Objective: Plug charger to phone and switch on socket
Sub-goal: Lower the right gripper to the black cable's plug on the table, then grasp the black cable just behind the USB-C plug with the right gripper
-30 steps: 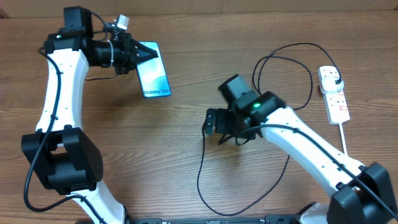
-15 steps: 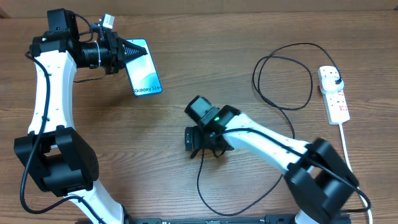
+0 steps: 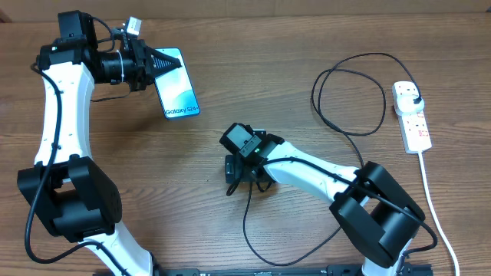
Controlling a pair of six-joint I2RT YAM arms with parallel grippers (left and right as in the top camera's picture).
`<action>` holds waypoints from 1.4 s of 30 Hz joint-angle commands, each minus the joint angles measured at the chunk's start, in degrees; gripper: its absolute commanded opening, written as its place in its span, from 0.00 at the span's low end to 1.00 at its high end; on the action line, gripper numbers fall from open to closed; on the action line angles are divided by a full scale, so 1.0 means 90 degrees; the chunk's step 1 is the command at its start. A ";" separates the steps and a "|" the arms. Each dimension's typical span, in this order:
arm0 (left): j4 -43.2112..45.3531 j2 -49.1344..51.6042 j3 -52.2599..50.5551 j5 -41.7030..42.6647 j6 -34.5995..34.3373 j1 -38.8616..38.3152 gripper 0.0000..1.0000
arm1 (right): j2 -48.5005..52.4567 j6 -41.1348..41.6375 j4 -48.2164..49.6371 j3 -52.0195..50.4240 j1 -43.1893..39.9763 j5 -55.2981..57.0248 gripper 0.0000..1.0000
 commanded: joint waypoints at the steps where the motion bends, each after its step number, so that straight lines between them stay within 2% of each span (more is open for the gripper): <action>1: 0.0095 -0.0155 0.0073 0.0262 0.0163 0.0015 0.04 | 0.0112 0.0039 0.0073 0.0090 0.0000 0.0175 1.00; 9: 0.0243 -0.0155 0.0073 0.0265 0.0158 0.0112 0.04 | 0.0141 -0.0061 0.0126 0.0107 0.0000 0.0345 1.00; 19: 0.0238 -0.0155 0.0073 0.0265 0.0160 0.0168 0.04 | 0.0933 -0.0126 -0.0697 0.0967 0.0083 0.0435 0.93; 24: 0.0236 -0.0155 0.0073 0.0265 0.0160 0.0168 0.04 | 0.0971 -0.0080 -0.0794 0.1042 0.0199 0.0578 0.89; 28: 0.0236 -0.0155 0.0073 0.0265 0.0158 0.0168 0.04 | 0.0974 -0.0073 -0.0804 0.1042 0.0204 0.0576 0.77; 33: 0.0236 -0.0155 0.0073 0.0265 0.0158 0.0168 0.04 | 0.0974 -0.0056 -0.0823 0.1039 0.0204 0.0576 0.54; 38: 0.0238 -0.0155 0.0073 0.0265 0.0158 0.0168 0.04 | 0.0974 -0.0053 -0.0867 0.1039 0.0204 0.0571 0.43; 42: 0.0238 -0.0155 0.0073 0.0265 0.0158 0.0168 0.04 | 0.0974 -0.0049 -0.0865 0.1039 0.0204 0.0573 0.39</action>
